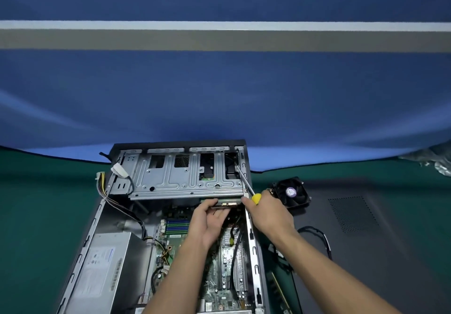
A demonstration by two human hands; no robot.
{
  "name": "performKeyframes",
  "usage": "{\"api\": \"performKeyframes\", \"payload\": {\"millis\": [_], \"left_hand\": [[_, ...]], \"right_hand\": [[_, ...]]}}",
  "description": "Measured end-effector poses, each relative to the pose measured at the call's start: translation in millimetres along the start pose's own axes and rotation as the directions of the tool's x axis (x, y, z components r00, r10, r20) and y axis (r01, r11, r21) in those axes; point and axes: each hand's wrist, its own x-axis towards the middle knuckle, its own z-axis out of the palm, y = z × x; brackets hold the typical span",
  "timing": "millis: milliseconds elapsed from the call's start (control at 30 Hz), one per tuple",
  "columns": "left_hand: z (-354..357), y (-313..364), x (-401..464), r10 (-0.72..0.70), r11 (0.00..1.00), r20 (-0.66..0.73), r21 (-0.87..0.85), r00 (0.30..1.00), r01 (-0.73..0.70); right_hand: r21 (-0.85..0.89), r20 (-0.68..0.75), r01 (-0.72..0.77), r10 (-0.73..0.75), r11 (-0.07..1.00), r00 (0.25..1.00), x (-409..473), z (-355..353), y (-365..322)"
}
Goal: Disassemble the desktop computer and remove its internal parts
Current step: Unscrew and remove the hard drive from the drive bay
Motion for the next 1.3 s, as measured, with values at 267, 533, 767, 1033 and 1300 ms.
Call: {"api": "performKeyframes", "payload": {"millis": [267, 533, 767, 1033, 1300], "left_hand": [[-48.9, 6.5, -39.6, 0.078, 0.895, -0.205, 0.446, 0.976, 0.022], [-28.2, 35.3, -125.1, 0.507, 0.239, 0.052, 0.95, 0.86, -0.199], [43.3, 12.8, -163.0, 0.614, -0.603, 0.589, 0.779, 0.525, -0.168], [67.8, -48.0, -146.5, 0.215, -0.875, 0.865, 0.377, 0.453, -0.305], [66.5, -86.1, -109.9, 0.295, -0.589, 0.83, 0.548, 0.473, -0.594]], "right_hand": [[0.049, -0.187, 0.173, -0.161, 0.984, 0.969, -21.0, -1.2, 27.3], [0.322, -0.054, 0.311, -0.31, 0.894, 0.949, -37.5, -8.1, -1.7], [0.837, 0.291, -0.227, -0.054, 0.498, 0.955, -74.3, -49.4, -22.6], [0.924, 0.342, -0.362, 0.159, 0.124, 0.926, -80.7, -73.6, 36.2], [0.974, 0.206, -0.227, 0.441, -0.007, 0.873, -72.6, -80.2, 107.4]]}}
